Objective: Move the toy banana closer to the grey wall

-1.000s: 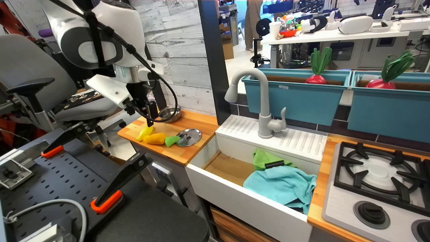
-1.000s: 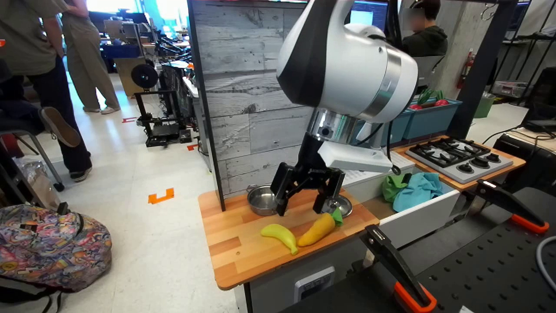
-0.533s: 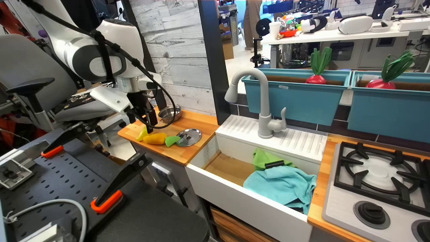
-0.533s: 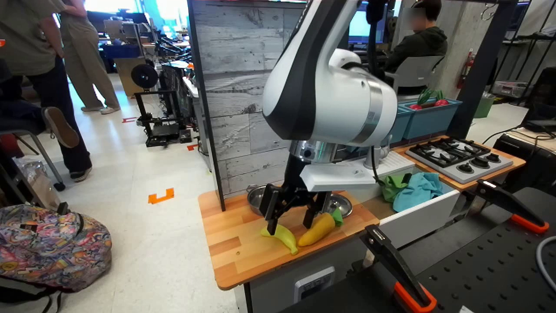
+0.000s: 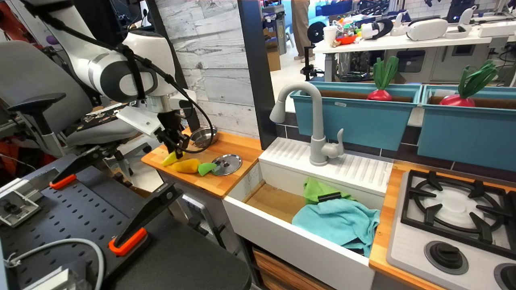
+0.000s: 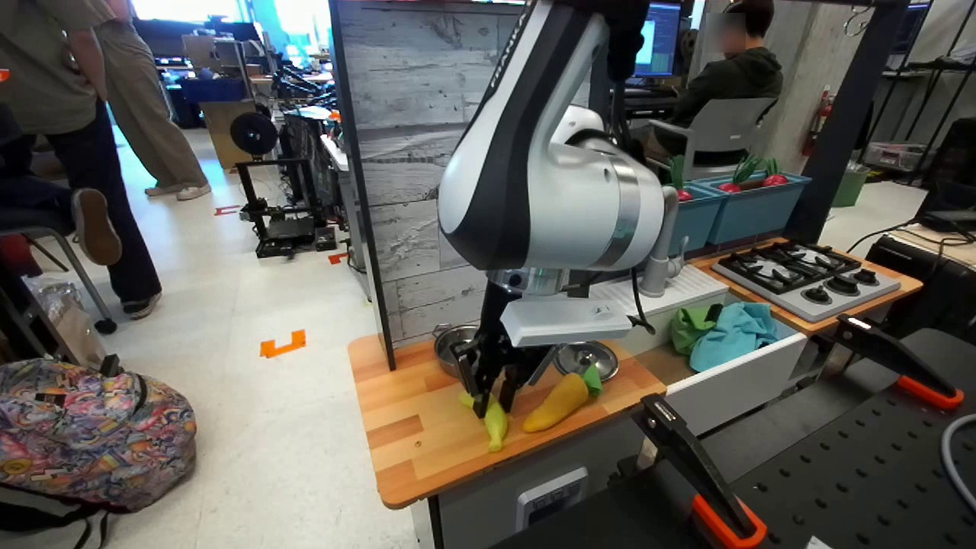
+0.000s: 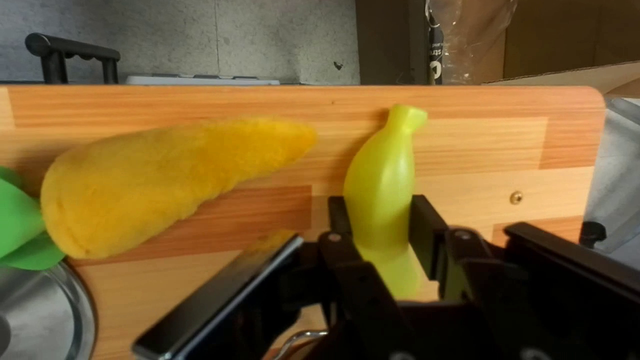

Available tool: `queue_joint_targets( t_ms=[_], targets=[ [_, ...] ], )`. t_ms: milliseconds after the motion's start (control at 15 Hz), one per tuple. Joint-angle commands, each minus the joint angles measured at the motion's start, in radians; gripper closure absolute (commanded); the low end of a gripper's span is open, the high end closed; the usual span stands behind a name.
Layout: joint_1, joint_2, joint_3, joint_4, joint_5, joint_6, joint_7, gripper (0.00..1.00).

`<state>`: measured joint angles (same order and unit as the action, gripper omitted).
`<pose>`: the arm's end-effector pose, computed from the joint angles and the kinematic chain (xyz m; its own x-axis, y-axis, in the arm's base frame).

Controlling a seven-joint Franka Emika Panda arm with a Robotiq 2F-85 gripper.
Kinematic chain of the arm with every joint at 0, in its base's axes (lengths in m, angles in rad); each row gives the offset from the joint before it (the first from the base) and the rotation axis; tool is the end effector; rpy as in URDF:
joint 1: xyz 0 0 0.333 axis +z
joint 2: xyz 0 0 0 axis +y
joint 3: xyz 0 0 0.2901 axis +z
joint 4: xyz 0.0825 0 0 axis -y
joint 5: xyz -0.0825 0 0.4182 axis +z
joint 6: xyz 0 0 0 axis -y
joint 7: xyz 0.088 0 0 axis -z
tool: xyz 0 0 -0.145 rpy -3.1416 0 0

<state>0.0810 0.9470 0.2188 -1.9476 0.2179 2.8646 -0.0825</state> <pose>0.5276 0.1792 -0.0864 0.9952 0.0882 -0.0417 0.0763 -0.9700 -0.2306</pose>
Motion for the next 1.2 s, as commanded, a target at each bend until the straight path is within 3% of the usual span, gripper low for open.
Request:
queue_joint_targets(
  t_ms=[0,667,867,1133],
  targets=[
    [0.026,0.029,-0.029,0.051,-0.039,-0.011,0.049,0.94],
    [-0.018,-0.041,0.036,-0.028,-0.010,-0.067,0.030,0.96],
    [-0.069,-0.083,0.088,-0.081,0.021,-0.016,0.018,0.96],
    [-0.197,-0.135,0.190,-0.130,0.081,0.087,0.005,0.96]
  ],
)
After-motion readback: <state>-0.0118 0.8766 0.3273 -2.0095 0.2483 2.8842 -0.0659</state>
